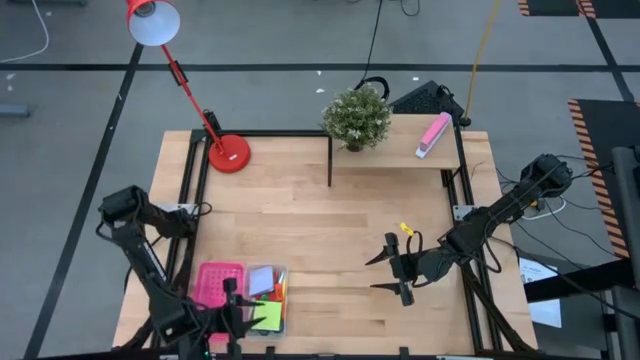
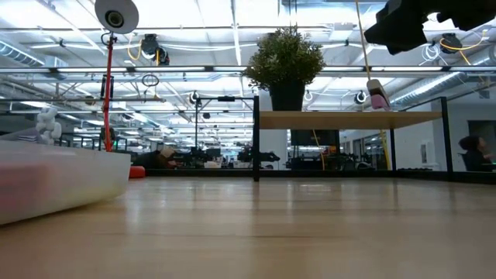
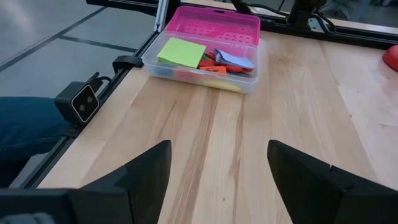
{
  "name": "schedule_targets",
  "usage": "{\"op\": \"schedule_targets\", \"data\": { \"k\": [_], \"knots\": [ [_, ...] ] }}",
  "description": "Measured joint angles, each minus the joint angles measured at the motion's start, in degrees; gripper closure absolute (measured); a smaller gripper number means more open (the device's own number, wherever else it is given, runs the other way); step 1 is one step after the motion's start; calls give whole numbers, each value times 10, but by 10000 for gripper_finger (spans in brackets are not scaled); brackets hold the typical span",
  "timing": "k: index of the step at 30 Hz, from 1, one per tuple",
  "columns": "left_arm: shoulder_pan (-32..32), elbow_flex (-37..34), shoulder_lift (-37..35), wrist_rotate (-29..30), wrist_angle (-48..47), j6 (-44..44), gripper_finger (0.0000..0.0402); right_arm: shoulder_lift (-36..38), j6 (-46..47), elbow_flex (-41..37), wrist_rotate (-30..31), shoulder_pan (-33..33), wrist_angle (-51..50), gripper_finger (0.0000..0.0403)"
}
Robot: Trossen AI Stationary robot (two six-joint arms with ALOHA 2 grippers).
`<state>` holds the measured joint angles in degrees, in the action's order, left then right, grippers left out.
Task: Pack school essentials
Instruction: Return to Home Position
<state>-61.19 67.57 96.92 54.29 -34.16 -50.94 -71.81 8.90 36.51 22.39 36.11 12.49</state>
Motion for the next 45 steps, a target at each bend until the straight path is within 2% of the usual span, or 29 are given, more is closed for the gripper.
{"op": "schedule_targets", "data": {
  "k": [6, 11, 13, 16, 24, 27, 32, 35, 41, 45],
  "knots": [
    [52, 0, -30, 10, 2, 67, 250, 0, -23, 0, 0, 0, -3, 171],
    [103, 0, -60, 12, 28, 144, 251, 11, -70, 0, 0, -1, -9, 216],
    [129, 0, -77, -18, 49, 190, 257, 24, -95, 0, 0, -3, -15, 241],
    [179, 0, -101, -79, 70, 265, 282, 60, -130, 0, 0, -10, -38, 282],
    [307, 0, -138, -88, 74, 405, 375, 190, -211, -9, -1, -52, -134, 394],
    [344, 0, -142, -101, 77, 436, 396, 239, -234, -37, -21, -78, -141, 395],
    [403, -22, -143, -180, 131, 493, 386, 310, -247, -84, -96, -133, -142, 401],
    [437, -66, -155, -224, 191, 523, 392, 343, -249, -106, -116, -163, -141, 401],
    [492, -158, -190, -311, 390, 516, 394, 395, -255, -164, -166, -207, -127, 402],
    [500, -211, -218, -328, 423, 534, 395, 418, -279, -215, -198, -227, -85, 402]
  ]
}}
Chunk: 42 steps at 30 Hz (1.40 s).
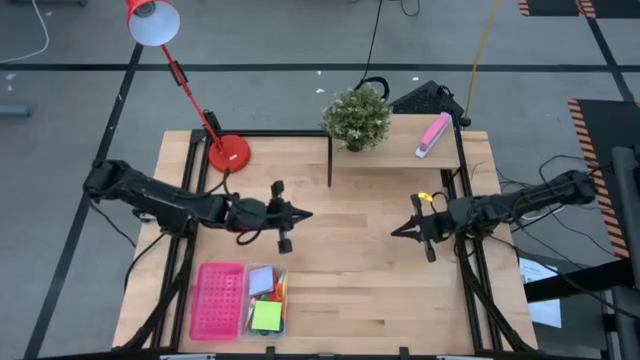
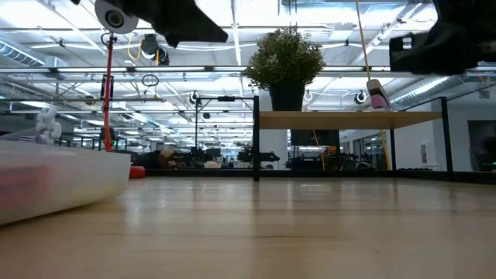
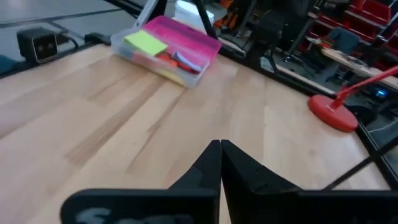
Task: Pack school essentials
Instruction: Return to Home Position
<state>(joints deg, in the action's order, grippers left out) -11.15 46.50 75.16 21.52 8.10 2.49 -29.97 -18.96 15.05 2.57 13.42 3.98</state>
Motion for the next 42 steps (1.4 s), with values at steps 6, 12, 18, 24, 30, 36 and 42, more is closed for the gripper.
{"op": "schedule_targets", "data": {
  "k": [6, 12, 18, 24, 30, 36, 42],
  "knots": [
    [9, -77, -40, -50, 82, 0, 392, 21, 16, -55, -33, -17, 54, 403],
    [6, -162, -80, -75, 163, 20, 399, 36, 38, -74, -59, -26, 58, 403],
    [10, -235, -140, -84, 228, 30, 389, 53, 39, -75, -59, -26, 52, 403],
    [10, -284, -202, -99, 259, 30, 396, 73, 48, -75, -60, -26, 32, 403],
    [10, -312, -226, -100, 267, 20, 393, 83, 52, -84, -74, -26, 40, 403],
    [10, -315, -228, -100, 271, 20, 391, 97, 51, -116, -73, -26, 73, 403],
    [10, -315, -228, -100, 278, 20, 387, 133, 40, -117, -72, -26, 69, 403]
  ]
}}
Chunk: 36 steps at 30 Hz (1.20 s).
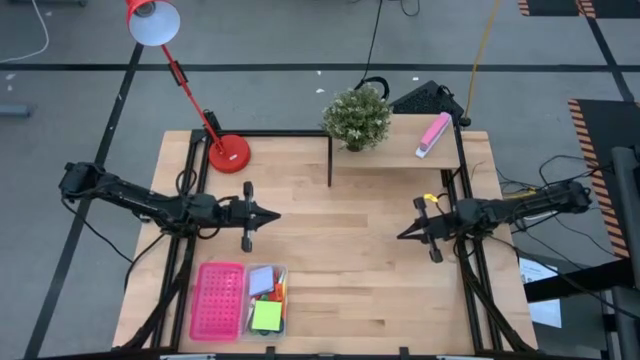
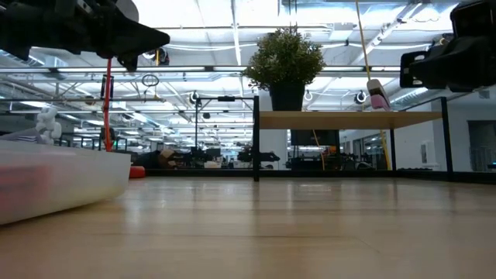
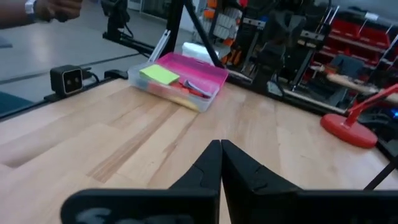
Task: Pack school essentials
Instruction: Return to Home Position
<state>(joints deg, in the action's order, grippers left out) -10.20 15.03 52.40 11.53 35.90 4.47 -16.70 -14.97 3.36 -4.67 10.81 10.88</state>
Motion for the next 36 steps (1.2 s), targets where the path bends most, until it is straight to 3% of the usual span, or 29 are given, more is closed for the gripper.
{"op": "schedule_targets", "data": {
  "k": [4, 13, 19, 25, 30, 36],
  "knots": [
    [0, 0, 0, 0, 1, 5, 398, 45, -8, 0, -1, -2, -20, 403],
    [-4, 0, 0, 0, 5, 4, 384, 168, -7, 0, -9, -31, -94, 403],
    [-11, 0, 0, 0, 15, 11, 398, 166, -7, -23, -27, -65, -82, 403],
    [-12, 0, 0, 0, 18, 10, 386, 167, 9, -24, -26, -117, -84, 403],
    [-12, 0, 0, 1, 17, 18, 398, 166, 8, -24, 17, -135, -88, 403],
    [-12, 0, 0, 5, 16, 24, 387, 166, 9, -25, 16, -137, -89, 403]
  ]
}}
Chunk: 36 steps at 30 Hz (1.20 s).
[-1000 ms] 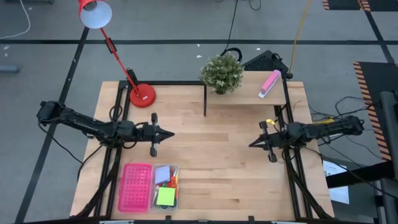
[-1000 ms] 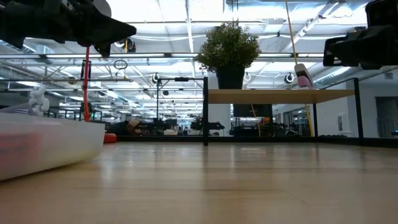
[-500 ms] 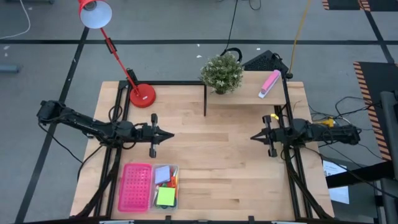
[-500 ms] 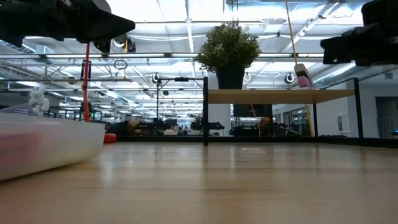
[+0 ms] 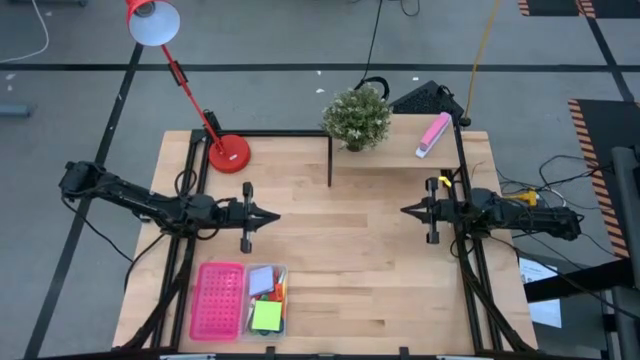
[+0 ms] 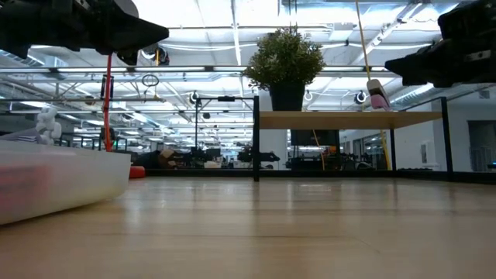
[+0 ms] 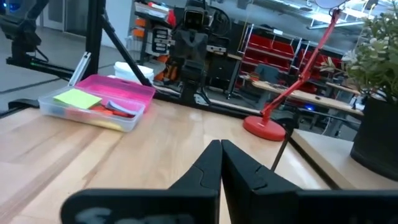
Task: Pack school essentials
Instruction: Return to Home Position
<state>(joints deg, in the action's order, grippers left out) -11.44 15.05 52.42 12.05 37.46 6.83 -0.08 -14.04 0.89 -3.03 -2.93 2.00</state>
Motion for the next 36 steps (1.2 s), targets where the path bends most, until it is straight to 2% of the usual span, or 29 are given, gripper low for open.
{"op": "schedule_targets", "data": {
  "k": [12, 21, 25, 31, 36],
  "knots": [
    [0, -6, -57, -1, -63, 12, 397, -1, 28, 0, 0, 0, 1, 403],
    [31, -142, -94, -16, 102, -4, 398, -2, 25, 0, 0, 0, 2, 403],
    [46, -145, -124, -52, 68, -21, 396, -2, 24, -1, 0, 0, 2, 403],
    [50, -145, -179, -58, 20, -8, 397, -3, 24, -1, 0, 0, 2, 403],
    [50, -145, -251, -58, -32, 12, 399, -3, 24, -1, 0, 0, 2, 403]
  ]
}}
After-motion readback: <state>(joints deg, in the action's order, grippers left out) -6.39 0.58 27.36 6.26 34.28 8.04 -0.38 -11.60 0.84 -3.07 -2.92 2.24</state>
